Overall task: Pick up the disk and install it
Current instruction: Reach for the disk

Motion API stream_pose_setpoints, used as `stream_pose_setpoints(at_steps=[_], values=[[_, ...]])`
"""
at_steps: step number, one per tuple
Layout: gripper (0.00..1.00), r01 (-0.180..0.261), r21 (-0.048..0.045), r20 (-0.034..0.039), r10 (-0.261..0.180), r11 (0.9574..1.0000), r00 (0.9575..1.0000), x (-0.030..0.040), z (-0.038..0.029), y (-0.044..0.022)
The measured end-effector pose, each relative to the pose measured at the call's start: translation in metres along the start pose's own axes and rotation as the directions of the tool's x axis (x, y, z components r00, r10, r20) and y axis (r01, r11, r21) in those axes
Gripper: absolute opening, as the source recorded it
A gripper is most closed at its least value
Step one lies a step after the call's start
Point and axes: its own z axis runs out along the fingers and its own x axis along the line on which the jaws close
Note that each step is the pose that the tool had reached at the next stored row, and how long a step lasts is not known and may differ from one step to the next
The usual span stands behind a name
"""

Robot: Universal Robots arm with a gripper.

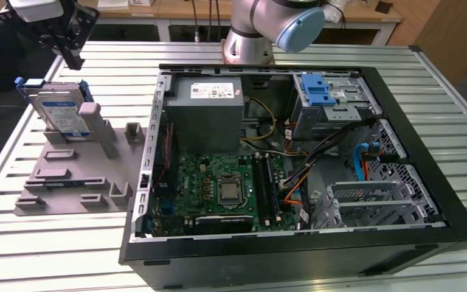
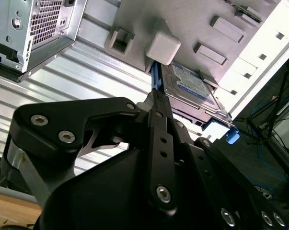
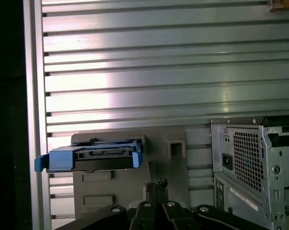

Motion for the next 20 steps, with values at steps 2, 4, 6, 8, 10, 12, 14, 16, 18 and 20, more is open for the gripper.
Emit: stream_pose_setpoints(at_steps=[2,4,6,8,10,12,14,16,18,20], values=[[0.11,0.001,0.0001,-0.0002,-0.001,1.0000,1.0000,0.0001,0.0000,0.0000],[0.11,0.008,0.0000,-0.0004,-0.008,1.0000,1.0000,0.0005,0.0003,-0.0001],[0.11,0.020,0.0001,-0.0008,-0.020,0.9998,0.9998,0.0019,0.0005,-0.0001],[0.11,0.028,0.0001,-0.0011,-0.028,0.9996,0.9996,0.0044,0.0007,0.0004],[0.11,0.030,0.0002,-0.0013,-0.030,0.9995,0.9995,0.0071,0.0009,0.0014],[0.11,0.030,0.0004,-0.0013,-0.030,0.9995,0.9995,0.0097,0.0011,0.0025],[0.11,0.030,0.0006,-0.0013,-0.030,0.9995,0.9995,0.0125,0.0014,0.0036],[0.11,0.030,0.0007,-0.0013,-0.030,0.9995,0.9995,0.0160,0.0015,0.0045],[0.11,0.030,0.0007,-0.0013,-0.030,0.9995,0.9995,0.0198,0.0018,0.0050],[0.11,0.030,0.0007,-0.0013,-0.030,0.9995,0.9995,0.0233,0.0021,0.0053]])
